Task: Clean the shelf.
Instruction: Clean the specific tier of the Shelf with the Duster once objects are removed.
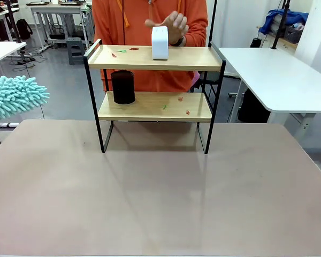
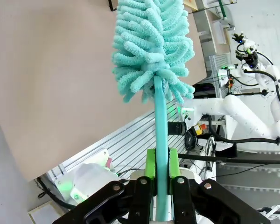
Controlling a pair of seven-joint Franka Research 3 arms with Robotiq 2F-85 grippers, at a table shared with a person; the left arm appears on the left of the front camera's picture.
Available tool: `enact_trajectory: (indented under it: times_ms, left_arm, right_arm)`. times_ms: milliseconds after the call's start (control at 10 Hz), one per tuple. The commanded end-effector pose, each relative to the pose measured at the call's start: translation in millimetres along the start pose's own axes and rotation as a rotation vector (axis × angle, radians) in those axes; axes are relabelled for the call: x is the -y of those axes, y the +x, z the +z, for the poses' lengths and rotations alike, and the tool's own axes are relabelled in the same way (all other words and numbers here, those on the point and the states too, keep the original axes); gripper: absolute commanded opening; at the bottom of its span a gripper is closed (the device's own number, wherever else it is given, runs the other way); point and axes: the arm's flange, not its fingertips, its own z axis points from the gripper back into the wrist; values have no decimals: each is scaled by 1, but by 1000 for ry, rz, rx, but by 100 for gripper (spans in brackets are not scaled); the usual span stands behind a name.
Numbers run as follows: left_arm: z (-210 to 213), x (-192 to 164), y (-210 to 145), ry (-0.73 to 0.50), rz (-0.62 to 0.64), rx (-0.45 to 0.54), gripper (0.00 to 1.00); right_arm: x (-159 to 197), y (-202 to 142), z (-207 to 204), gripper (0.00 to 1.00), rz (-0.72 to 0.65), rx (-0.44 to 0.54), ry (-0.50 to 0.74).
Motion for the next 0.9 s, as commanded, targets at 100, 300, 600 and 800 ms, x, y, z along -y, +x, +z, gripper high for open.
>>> enact_trajectory:
  times_ms: [100,300,600,800]
  left_arm:
    - [2,5,1,-18,9,9,0]
    - [2,5,1,-18,9,9,0]
    - [0,0,0,0,0,0,12]
    - [6,37,17,24,37,92,12]
  right_arm:
    - [-1,3,0,100,25,10,19]
    - [-1,3,0,100,25,10,19]
    - [-1,3,0,100,25,10,19]
    - [-1,3,0,100,25,10,19]
